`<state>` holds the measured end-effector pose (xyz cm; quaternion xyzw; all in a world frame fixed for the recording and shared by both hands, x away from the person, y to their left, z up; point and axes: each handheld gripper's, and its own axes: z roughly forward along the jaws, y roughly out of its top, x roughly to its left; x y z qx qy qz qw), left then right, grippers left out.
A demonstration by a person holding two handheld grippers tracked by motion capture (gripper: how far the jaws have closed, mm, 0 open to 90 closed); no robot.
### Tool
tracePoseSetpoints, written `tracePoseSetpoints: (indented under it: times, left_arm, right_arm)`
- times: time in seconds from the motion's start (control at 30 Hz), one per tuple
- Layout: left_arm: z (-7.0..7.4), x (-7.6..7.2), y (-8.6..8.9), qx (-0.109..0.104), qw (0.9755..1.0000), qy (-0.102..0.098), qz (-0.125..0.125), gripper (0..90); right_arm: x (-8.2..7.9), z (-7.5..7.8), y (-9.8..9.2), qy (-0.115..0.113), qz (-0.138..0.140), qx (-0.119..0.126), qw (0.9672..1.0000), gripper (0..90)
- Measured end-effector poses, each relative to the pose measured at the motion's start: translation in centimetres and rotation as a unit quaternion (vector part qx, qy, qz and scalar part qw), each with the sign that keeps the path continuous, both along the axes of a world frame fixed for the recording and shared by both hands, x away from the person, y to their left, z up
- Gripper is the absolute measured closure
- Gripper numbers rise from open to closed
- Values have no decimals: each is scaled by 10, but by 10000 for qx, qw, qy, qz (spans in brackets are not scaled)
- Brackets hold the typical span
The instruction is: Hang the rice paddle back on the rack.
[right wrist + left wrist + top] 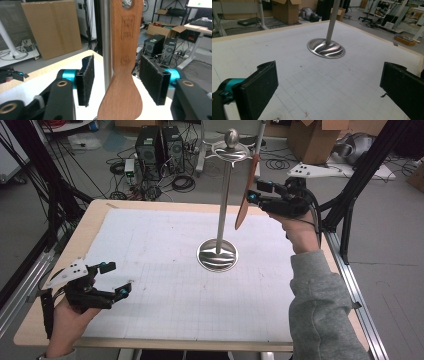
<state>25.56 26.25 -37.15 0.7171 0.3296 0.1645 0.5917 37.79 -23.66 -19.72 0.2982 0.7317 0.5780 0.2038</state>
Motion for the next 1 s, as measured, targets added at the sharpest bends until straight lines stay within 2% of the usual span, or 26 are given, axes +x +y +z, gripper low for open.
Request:
tracePoseSetpoints:
  times: [0.1, 0.2, 0.3, 0.43, 0.6, 1.0]
  left_arm:
    - [2, 1, -2, 0, 10000, -22, -21, 20]
    - [3, 3, -2, -19, 10000, -44, -25, 21]
    - [3, 5, -2, -28, 10000, -46, -24, 20]
    - [5, 6, -2, -64, 10000, -69, -9, 21]
    - [8, 6, 0, -106, 9999, -132, -11, 21]
    - [11, 7, -1, -149, 9997, -176, -5, 21]
  right_arm:
    - [-3, -8, -5, 117, -3, 15, 9999, 343]
    - [-6, -11, -6, 98, 42, 13, 9999, 320]
    - [-11, -17, -9, 60, 34, 41, 10000, 205]
    - [-14, -22, -9, 55, 20, -33, 10000, 150]
    - [-21, -31, -8, 54, 112, -83, 9999, 140]
    - [-38, -53, -20, 61, 21, 58, 10000, 119]
